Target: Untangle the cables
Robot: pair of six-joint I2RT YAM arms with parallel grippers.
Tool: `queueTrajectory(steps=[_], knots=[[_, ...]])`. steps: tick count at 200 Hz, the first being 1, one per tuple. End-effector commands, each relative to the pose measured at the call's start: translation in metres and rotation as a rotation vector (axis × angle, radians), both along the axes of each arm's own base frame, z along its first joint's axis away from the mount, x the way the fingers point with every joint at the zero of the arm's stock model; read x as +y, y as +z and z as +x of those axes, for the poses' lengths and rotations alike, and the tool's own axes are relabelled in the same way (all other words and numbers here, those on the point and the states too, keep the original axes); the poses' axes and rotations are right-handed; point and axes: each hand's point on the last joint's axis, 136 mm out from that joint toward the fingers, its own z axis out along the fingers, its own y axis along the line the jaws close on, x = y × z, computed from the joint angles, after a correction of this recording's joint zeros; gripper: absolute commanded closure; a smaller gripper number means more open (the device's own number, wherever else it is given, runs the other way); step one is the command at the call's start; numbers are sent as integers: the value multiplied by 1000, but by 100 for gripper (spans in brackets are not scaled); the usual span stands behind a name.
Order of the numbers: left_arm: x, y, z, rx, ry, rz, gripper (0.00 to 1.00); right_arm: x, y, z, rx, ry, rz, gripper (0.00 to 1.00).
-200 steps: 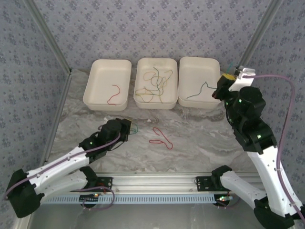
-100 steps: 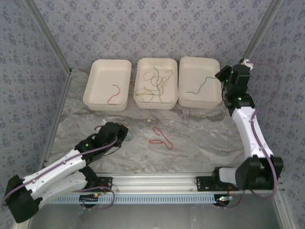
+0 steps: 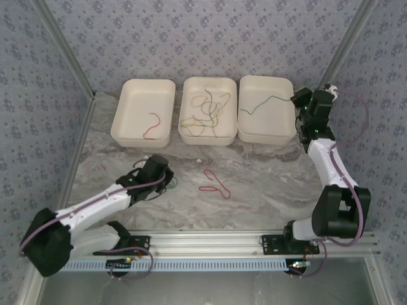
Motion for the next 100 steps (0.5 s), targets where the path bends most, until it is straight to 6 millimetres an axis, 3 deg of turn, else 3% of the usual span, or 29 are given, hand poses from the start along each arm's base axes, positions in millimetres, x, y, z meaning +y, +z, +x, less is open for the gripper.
queueTrajectory(steps=[1,11,37,49,61,78,100], knots=[[-15,13,30,-49,-48,15,84,20,40,-25,-99,60,-50,100],[-15,6,39,-30,-52,38,79,29,44,-37,-103,80,-59,100],[-19,-1,54,-25,-56,28,39,52,49,-67,-93,136,-88,100],[-22,6,57,-32,-70,33,31,62,49,-80,-83,158,-104,100],[-24,25,58,-68,-79,35,29,71,46,-94,-75,179,-112,100],[-29,69,55,-183,-77,41,23,85,44,-112,-66,223,-114,100],[-52,117,47,-281,-99,-34,19,104,43,-135,-69,267,-122,100]])
